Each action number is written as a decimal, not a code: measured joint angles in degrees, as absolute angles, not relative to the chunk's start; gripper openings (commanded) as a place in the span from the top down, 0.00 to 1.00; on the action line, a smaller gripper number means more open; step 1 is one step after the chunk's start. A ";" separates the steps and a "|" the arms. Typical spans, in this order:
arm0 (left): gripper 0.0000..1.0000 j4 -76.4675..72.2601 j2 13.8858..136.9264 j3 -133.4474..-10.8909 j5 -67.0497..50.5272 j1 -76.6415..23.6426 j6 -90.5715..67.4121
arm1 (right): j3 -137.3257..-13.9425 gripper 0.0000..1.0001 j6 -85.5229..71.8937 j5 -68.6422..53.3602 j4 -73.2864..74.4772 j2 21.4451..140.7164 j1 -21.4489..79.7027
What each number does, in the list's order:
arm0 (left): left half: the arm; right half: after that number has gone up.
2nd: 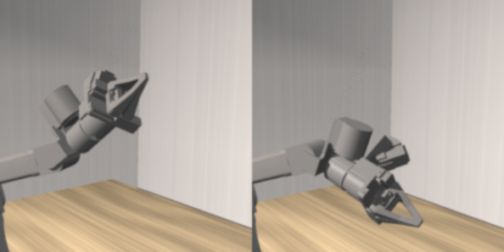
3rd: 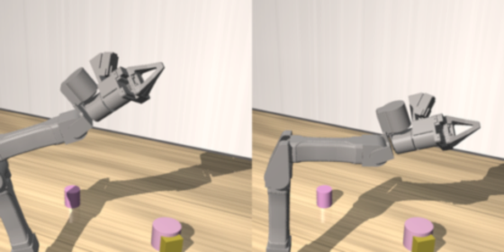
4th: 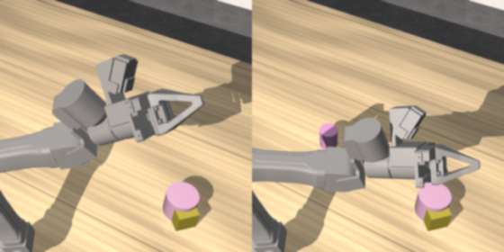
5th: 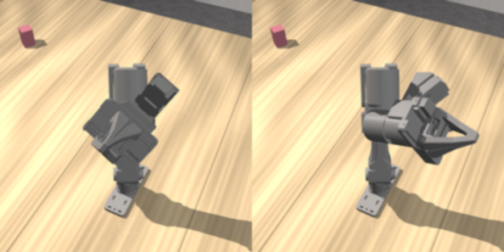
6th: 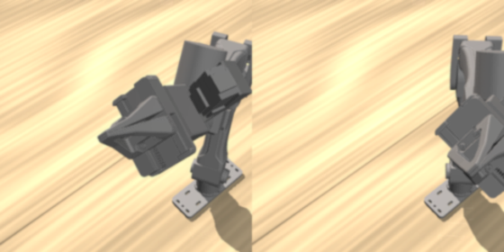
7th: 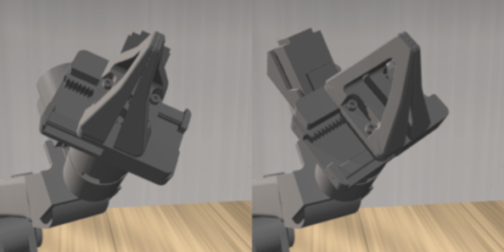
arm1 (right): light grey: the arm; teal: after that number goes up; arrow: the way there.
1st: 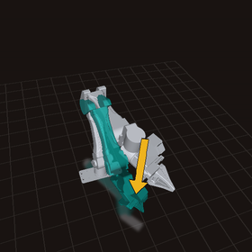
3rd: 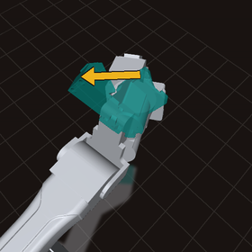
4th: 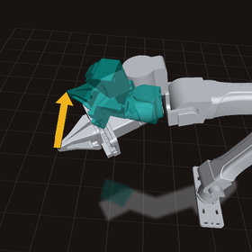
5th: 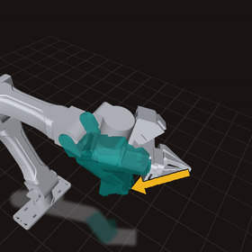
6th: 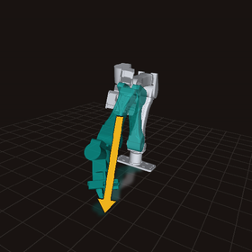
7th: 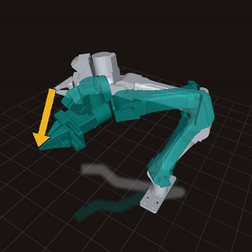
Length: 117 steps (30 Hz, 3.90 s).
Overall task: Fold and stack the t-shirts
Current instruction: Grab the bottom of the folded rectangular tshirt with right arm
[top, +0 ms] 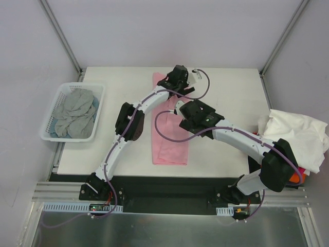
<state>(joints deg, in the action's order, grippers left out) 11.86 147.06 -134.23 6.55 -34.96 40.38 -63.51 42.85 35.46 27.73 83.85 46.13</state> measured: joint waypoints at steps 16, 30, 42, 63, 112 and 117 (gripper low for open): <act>0.01 11.42 149.08 -133.12 8.14 -34.04 43.00 | -62.08 0.04 42.48 34.37 28.12 83.83 46.13; 0.02 7.90 148.22 -128.09 9.54 -31.48 43.55 | -60.73 0.04 42.04 33.76 28.47 83.72 46.13; 0.02 7.97 147.50 -127.22 9.52 -31.07 43.53 | -60.73 0.04 41.98 33.54 28.56 83.72 46.13; 0.02 9.32 147.28 -131.00 9.54 -31.05 44.58 | -60.80 0.04 42.04 31.09 28.10 88.90 51.46; 0.07 4.25 130.28 -103.42 11.66 -26.76 45.84 | -60.71 0.04 42.02 31.90 27.64 88.90 51.42; 0.07 2.22 124.81 -97.60 12.58 -26.61 46.09 | -60.73 0.04 42.02 31.81 27.64 89.38 51.42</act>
